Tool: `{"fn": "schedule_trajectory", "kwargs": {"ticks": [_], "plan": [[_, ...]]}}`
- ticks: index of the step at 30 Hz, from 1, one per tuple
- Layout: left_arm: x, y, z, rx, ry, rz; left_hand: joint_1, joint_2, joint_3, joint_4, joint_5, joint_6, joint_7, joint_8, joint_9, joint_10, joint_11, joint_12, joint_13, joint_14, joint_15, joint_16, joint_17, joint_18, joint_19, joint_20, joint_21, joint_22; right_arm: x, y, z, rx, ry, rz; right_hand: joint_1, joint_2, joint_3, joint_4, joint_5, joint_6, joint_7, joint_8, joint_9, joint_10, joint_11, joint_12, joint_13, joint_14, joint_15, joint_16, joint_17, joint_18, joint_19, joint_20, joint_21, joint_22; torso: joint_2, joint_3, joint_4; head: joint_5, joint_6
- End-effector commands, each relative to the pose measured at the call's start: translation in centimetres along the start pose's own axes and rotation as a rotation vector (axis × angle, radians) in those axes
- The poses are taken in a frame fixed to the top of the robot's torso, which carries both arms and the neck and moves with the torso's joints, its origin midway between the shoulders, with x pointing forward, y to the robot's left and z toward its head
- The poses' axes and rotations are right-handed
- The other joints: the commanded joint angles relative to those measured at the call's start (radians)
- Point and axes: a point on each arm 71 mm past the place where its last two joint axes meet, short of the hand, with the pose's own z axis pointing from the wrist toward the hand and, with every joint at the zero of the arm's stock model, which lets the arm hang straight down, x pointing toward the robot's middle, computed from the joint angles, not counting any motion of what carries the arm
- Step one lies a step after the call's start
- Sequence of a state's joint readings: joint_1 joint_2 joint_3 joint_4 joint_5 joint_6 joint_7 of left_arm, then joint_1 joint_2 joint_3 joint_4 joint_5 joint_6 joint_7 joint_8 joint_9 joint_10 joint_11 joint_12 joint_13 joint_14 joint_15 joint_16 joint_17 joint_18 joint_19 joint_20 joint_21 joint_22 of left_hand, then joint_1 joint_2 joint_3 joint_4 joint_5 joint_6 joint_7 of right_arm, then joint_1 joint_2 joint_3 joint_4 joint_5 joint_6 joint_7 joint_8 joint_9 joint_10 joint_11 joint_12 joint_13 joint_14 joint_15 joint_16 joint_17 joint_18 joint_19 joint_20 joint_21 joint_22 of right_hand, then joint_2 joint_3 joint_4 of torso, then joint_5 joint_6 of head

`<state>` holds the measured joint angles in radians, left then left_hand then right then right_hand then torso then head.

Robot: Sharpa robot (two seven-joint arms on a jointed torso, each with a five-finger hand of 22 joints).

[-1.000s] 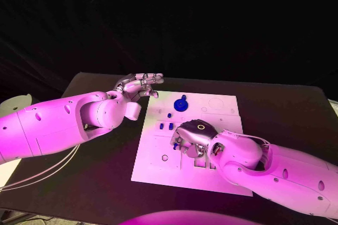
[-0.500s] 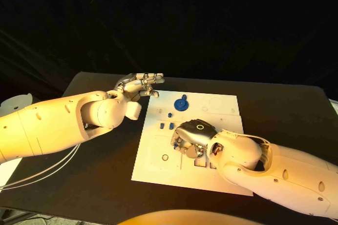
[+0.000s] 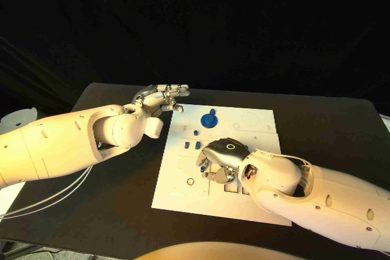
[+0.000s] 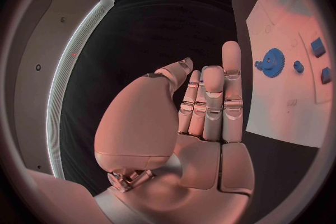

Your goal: Assemble the parts on the task board

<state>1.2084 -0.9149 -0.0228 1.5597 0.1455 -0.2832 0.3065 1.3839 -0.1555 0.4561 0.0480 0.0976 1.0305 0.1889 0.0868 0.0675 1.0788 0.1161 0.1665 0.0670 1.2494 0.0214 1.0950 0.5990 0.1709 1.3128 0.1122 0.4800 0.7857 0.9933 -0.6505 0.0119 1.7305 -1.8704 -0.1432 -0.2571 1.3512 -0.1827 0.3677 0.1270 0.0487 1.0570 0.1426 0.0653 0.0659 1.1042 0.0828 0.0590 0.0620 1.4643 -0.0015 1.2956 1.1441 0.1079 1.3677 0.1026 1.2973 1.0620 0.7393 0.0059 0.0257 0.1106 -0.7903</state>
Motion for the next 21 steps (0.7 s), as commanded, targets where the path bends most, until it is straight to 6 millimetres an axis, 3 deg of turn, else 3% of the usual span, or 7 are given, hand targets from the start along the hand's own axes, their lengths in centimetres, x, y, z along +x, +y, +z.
{"fn": "schedule_trajectory", "kwargs": {"ticks": [1, 5, 13, 21], "plan": [[0.1, 0.0, 0.0, -0.004, 0.015, -0.009, -0.003, -0.002, -0.001, -0.006, 0.006, -0.009, 0.000, -0.003, -0.001, -0.009, 0.001, 0.004, -0.002, -0.007, 0.002, -0.003, -0.002, 0.008, -0.006, 0.002, -0.006, -0.002, 0.4, -0.7, -0.1, 0.048, -0.011, 0.010, 0.005, 0.007, -0.038, 0.002, 0.003, -0.034, 0.005, -0.004, -0.001, -0.063, 0.018, 0.004, 0.000, 0.035, 0.013, -0.007, -0.008, -0.004, -0.011, 0.009, -0.019, -0.028, 0.000, 0.0005, 0.0002, -0.001, 0.003], [0.1, 0.0, 0.0, -0.006, 0.017, -0.009, -0.003, -0.003, -0.001, -0.006, 0.006, -0.009, 0.000, -0.003, -0.001, -0.010, 0.001, 0.004, -0.002, -0.007, 0.002, -0.003, -0.002, 0.008, -0.006, 0.002, -0.006, -0.002, 0.2, -0.8, -0.3, 0.049, -0.041, 0.019, 0.022, 0.018, -0.077, 0.007, 0.003, -0.047, 0.001, -0.003, 0.001, -0.086, 0.022, 0.014, 0.003, 0.033, 0.016, -0.010, -0.016, 0.001, -0.020, 0.014, -0.034, -0.053, 0.000, 0.0006, -0.0004, -0.003, 0.005], [0.1, 0.0, 0.0, -0.009, 0.023, -0.011, -0.003, -0.002, -0.001, -0.006, 0.006, -0.009, 0.000, -0.003, -0.001, -0.010, 0.002, 0.004, -0.002, -0.008, 0.002, -0.003, -0.003, 0.008, -0.006, 0.002, -0.006, -0.002, -1.2, -1.6, -2.2, 0.049, -0.130, 0.074, 0.048, 0.031, -0.104, 0.008, 0.004, -0.039, -0.011, 0.001, 0.003, -0.044, 0.012, 0.045, 0.005, 0.028, 0.009, -0.020, -0.036, 0.002, -0.017, 0.010, -0.038, -0.058, -0.001, 0.0011, 0.0003, -0.014, 0.011], [0.1, 0.0, -0.1, -0.008, 0.024, -0.011, -0.003, -0.002, -0.001, -0.006, 0.006, -0.009, 0.000, -0.003, -0.001, -0.011, 0.002, 0.004, -0.002, -0.008, 0.002, -0.003, -0.003, 0.008, -0.006, 0.002, -0.006, -0.002, -4.2, -5.6, -5.4, 0.165, -0.123, 0.069, 0.059, 0.025, -0.118, 0.005, 0.006, -0.035, -0.020, -0.001, 0.003, -0.051, 0.005, 0.042, 0.001, 0.028, 0.004, -0.022, -0.041, 0.002, -0.016, 0.006, -0.040, -0.060, -0.001, -0.0009, -0.0029, -0.028, 0.020]]}}
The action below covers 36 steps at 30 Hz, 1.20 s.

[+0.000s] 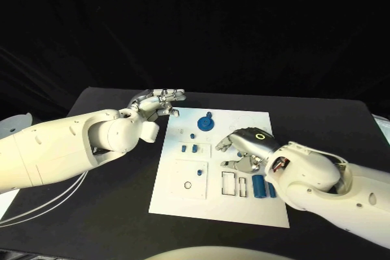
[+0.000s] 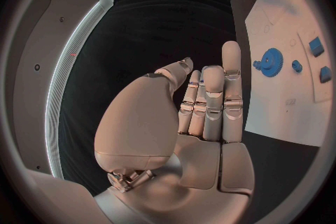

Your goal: Assemble the parts on the task board

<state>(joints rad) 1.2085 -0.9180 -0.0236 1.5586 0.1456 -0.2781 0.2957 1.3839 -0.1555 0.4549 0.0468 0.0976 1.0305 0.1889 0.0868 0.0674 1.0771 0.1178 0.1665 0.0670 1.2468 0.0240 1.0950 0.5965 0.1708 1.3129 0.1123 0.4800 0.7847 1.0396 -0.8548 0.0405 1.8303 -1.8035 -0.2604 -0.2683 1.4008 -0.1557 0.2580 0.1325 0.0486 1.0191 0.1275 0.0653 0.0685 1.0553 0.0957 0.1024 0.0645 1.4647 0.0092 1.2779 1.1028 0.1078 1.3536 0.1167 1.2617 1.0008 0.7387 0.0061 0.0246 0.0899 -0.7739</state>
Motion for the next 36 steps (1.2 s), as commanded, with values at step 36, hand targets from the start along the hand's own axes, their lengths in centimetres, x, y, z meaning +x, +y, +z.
{"fn": "schedule_trajectory", "kwargs": {"ticks": [36], "plan": [[0.3, 0.0, -0.1, -0.001, 0.035, -0.014, -0.002, -0.001, 0.001, -0.006, 0.006, -0.009, 0.000, -0.002, -0.001, -0.011, 0.000, 0.005, -0.001, -0.006, 0.000, -0.002, 0.000, 0.008, -0.007, 0.002, -0.007, -0.001, -0.3, -4.0, -0.8, 0.127, 0.134, -0.065, 0.073, 0.057, -0.008, 0.043, 0.002, 0.071, -0.028, 0.002, 0.003, 0.070, -0.022, 0.003, -0.002, 0.035, -0.017, -0.003, -0.011, 0.000, 0.008, -0.021, -0.015, -0.009, 0.000, -0.0017, -0.0060, -0.015, 0.007]]}}
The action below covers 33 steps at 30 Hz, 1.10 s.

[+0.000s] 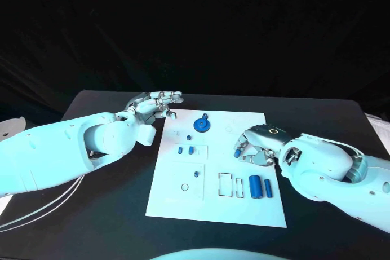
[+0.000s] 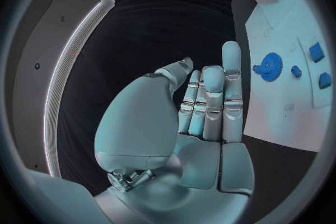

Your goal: Assemble the parts on the task board

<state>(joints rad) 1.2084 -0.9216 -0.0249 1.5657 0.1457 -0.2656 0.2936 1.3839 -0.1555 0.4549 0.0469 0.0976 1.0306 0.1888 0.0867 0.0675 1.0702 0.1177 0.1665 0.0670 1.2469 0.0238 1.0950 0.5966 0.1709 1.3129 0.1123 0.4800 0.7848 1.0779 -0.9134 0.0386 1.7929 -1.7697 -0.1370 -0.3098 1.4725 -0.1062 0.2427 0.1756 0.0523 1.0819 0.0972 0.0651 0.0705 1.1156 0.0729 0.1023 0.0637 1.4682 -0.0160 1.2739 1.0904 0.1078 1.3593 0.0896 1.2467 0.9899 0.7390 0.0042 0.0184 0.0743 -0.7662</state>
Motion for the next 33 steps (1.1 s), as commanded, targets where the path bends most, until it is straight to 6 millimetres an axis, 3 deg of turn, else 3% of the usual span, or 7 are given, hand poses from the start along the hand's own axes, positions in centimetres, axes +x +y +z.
{"fn": "schedule_trajectory", "kwargs": {"ticks": [1, 18, 26, 33], "plan": [[0.2, -0.1, 0.0, 0.003, 0.020, -0.010, -0.002, -0.001, 0.001, -0.006, 0.006, -0.009, 0.000, -0.002, -0.001, -0.004, 0.000, 0.005, -0.001, -0.006, 0.000, -0.002, 0.000, 0.008, -0.007, 0.002, -0.007, -0.001, 0.3, 0.3, 0.2, -0.011, 0.019, -0.015, 0.003, 0.010, 0.011, 0.000, -0.001, 0.011, 0.003, 0.002, 0.001, 0.013, 0.000, 0.003, -0.001, 0.032, 0.009, 0.001, 0.002, 0.000, 0.003, 0.007, 0.001, 0.003, -0.001, 0.0002, 0.0002, 0.000, -0.001], [0.2, 0.0, 0.0, -0.004, 0.024, -0.011, -0.001, 0.001, 0.001, -0.008, 0.006, -0.009, 0.000, -0.001, -0.001, -0.005, 0.000, 0.007, -0.001, -0.007, 0.000, -0.001, -0.003, 0.008, -0.008, 0.003, -0.007, -0.001, 0.3, 0.7, 0.6, -0.017, 0.008, -0.015, 0.008, 0.008, 0.047, 0.004, -0.001, 0.042, 0.017, 0.007, 0.004, 0.059, -0.005, 0.004, 0.000, 0.033, 0.005, 0.009, 0.009, 0.000, 0.008, 0.005, 0.005, 0.009, -0.001, 0.0001, -0.0004, 0.001, -0.003], [0.2, 0.0, 0.0, -0.005, 0.024, -0.011, -0.001, 0.001, 0.001, -0.008, 0.006, -0.009, 0.000, -0.001, -0.001, -0.005, 0.000, 0.007, -0.001, -0.007, 0.000, -0.001, -0.003, 0.008, -0.008, 0.003, -0.007, -0.001, 0.0, 0.5, 0.6, -0.008, -0.029, -0.030, 0.064, 0.038, 0.127, -0.041, -0.003, 0.123, 0.007, 0.043, 0.025, 0.159, -0.033, 0.025, 0.008, 0.037, -0.020, 0.028, 0.031, -0.008, 0.028, -0.017, 0.034, 0.054, -0.001, 0.0004, -0.0003, 0.000, -0.003], [0.1, 0.0, 0.0, -0.006, 0.023, -0.010, -0.001, 0.001, 0.001, -0.008, 0.006, -0.009, 0.000, -0.001, -0.001, -0.005, 0.000, 0.007, -0.001, -0.007, 0.000, -0.001, -0.003, 0.008, -0.008, 0.003, -0.007, -0.001, -0.9, 1.2, 0.1, -0.034, -0.108, 0.017, 0.053, 0.027, 0.172, -0.056, -0.003, 0.128, 0.007, 0.044, 0.035, 0.181, -0.035, 0.013, 0.006, 0.036, -0.024, 0.032, 0.033, -0.012, 0.037, -0.023, 0.047, 0.074, -0.002, 0.0001, -0.0002, 0.000, -0.003]]}}
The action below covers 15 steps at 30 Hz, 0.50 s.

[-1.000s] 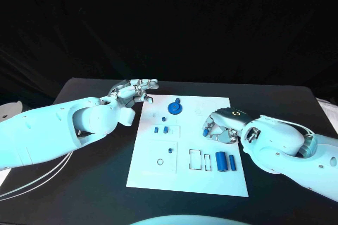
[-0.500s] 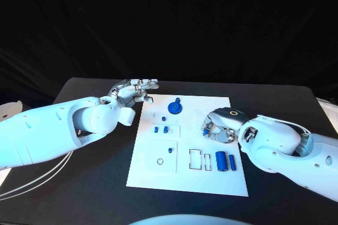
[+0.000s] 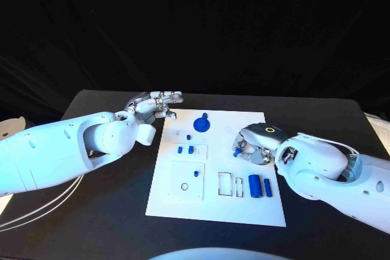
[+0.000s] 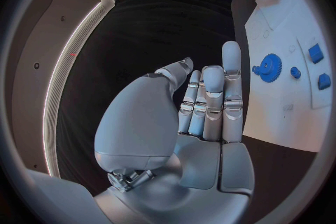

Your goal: Assemble the parts on the task board

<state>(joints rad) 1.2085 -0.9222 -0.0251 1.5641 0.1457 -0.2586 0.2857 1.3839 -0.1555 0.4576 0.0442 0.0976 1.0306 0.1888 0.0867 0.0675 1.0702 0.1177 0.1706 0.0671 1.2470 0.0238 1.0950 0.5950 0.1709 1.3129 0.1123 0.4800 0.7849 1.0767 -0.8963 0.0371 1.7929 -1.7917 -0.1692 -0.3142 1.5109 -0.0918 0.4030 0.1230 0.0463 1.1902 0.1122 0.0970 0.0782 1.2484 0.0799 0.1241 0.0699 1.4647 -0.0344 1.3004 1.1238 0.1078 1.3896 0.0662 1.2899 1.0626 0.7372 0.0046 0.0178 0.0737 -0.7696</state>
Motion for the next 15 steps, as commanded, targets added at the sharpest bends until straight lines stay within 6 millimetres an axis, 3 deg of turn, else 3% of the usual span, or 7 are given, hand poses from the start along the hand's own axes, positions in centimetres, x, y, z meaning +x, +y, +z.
{"fn": "schedule_trajectory", "kwargs": {"ticks": [1, 8, 15], "plan": [[0.1, -0.1, 0.0, 0.002, 0.019, -0.009, -0.001, 0.001, -0.002, -0.005, 0.006, -0.009, 0.000, -0.001, -0.001, -0.005, 0.000, 0.003, -0.001, -0.007, 0.000, -0.001, -0.001, 0.008, -0.008, 0.003, -0.007, -0.001, -1.0, 0.6, -0.4, -0.022, -0.081, 0.034, 0.011, 0.010, 0.015, -0.004, 0.003, 0.020, -0.008, 0.012, 0.028, 0.048, -0.042, -0.011, 0.000, 0.039, -0.006, 0.005, -0.001, -0.012, 0.006, 0.000, 0.004, 0.002, 0.000, -0.0006, 0.0004, 0.000, 0.001], [0.2, 0.0, 0.0, 0.001, 0.020, -0.009, 0.000, 0.002, -0.002, -0.006, 0.006, -0.009, 0.000, -0.001, 0.000, -0.007, 0.000, 0.004, -0.001, -0.008, 0.000, -0.001, -0.001, 0.008, -0.008, 0.003, -0.007, -0.001, -2.7, 2.5, -1.2, -0.084, -0.133, 0.119, 0.002, 0.001, 0.034, -0.012, 0.003, 0.016, -0.004, 0.008, 0.032, 0.046, -0.039, -0.025, -0.002, 0.038, -0.005, 0.006, -0.001, -0.013, 0.006, 0.000, 0.006, 0.004, 0.000, -0.0016, 0.0011, 0.005, -0.001], [0.3, 0.0, 0.1, 0.000, 0.025, -0.010, 0.000, 0.002, -0.002, -0.006, 0.006, -0.009, 0.000, -0.001, 0.000, -0.007, 0.000, 0.004, -0.001, -0.008, 0.000, -0.001, -0.001, 0.008, -0.008, 0.003, -0.007, -0.001, -2.3, 6.6, -0.5, -0.205, -0.112, 0.179, -0.005, -0.005, 0.047, -0.019, 0.003, 0.012, 0.000, 0.004, 0.034, 0.042, -0.036, -0.034, -0.003, 0.038, -0.003, 0.007, -0.001, -0.013, 0.006, 0.001, 0.006, 0.004, 0.000, -0.0020, 0.0011, 0.020, -0.007]]}}
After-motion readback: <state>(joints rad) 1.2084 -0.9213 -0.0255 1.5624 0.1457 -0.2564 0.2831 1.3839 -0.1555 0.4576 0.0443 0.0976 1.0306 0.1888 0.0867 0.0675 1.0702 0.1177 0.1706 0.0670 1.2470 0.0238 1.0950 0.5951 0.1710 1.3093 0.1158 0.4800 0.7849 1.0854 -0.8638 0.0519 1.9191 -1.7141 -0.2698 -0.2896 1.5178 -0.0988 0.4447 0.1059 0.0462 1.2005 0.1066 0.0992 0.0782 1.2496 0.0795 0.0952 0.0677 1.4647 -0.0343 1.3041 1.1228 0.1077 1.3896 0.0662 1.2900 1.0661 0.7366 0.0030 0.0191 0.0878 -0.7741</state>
